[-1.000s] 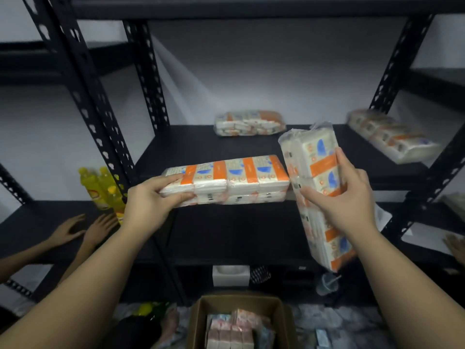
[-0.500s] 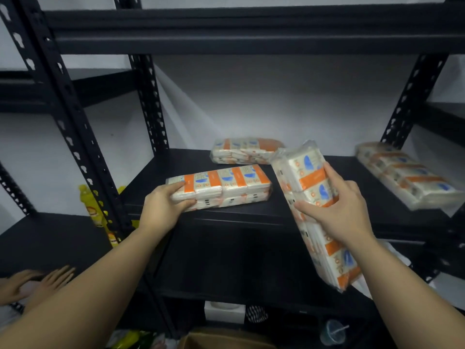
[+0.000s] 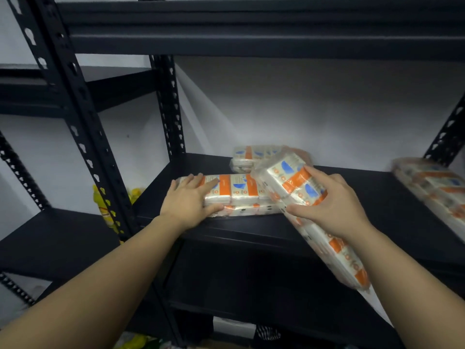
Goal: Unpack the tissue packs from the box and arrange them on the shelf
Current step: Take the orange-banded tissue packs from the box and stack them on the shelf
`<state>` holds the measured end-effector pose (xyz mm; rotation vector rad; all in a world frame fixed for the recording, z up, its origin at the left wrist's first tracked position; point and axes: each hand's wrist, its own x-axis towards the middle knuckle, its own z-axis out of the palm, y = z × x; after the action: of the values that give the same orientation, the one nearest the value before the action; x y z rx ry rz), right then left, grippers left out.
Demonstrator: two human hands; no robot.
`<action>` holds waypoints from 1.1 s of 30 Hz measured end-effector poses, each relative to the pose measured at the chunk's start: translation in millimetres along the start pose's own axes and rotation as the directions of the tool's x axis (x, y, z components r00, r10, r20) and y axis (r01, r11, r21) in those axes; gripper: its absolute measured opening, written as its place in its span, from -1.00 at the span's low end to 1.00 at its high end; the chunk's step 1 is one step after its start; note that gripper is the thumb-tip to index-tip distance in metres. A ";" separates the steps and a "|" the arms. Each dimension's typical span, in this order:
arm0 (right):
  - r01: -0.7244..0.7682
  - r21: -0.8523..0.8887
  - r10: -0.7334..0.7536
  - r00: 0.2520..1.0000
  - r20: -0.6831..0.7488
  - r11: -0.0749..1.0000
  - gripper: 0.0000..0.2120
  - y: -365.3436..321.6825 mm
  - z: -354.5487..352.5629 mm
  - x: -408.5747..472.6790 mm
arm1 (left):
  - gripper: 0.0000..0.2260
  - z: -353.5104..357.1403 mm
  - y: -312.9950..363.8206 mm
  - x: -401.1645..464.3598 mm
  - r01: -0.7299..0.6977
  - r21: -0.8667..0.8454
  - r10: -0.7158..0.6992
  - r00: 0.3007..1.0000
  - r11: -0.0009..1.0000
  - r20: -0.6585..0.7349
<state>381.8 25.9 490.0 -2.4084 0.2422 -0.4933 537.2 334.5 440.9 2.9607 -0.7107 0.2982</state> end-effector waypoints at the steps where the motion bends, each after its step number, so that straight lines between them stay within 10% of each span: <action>1: 0.023 -0.021 -0.022 1.000 0.012 1.000 -0.04 -5.5 0.5 6.7 | -0.26 -0.7 -9.8 4.5 0.010 -0.004 -0.010 1.000 1.000 0.004; 11: 0.247 -0.239 -0.091 0.849 0.521 0.939 -0.19 -15.8 40.4 47.7 | -0.25 1.2 -81.6 44.0 0.079 -0.086 -0.078 0.997 0.993 0.009; 24: 0.118 -0.200 -0.036 0.927 0.373 0.973 0.00 -8.3 12.2 34.3 | -0.34 -26.0 45.5 57.0 -0.245 -0.409 0.249 0.967 0.879 -0.043; 33: -0.073 -0.198 0.083 0.996 0.041 0.978 -0.46 97.5 -90.3 -2.3 | -0.33 -22.8 194.0 85.7 -0.409 -0.474 0.500 0.863 0.780 0.079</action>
<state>338.3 -99.7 491.1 -2.5871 0.3780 -0.3904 519.6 127.1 487.7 2.3663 -1.3286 -0.1345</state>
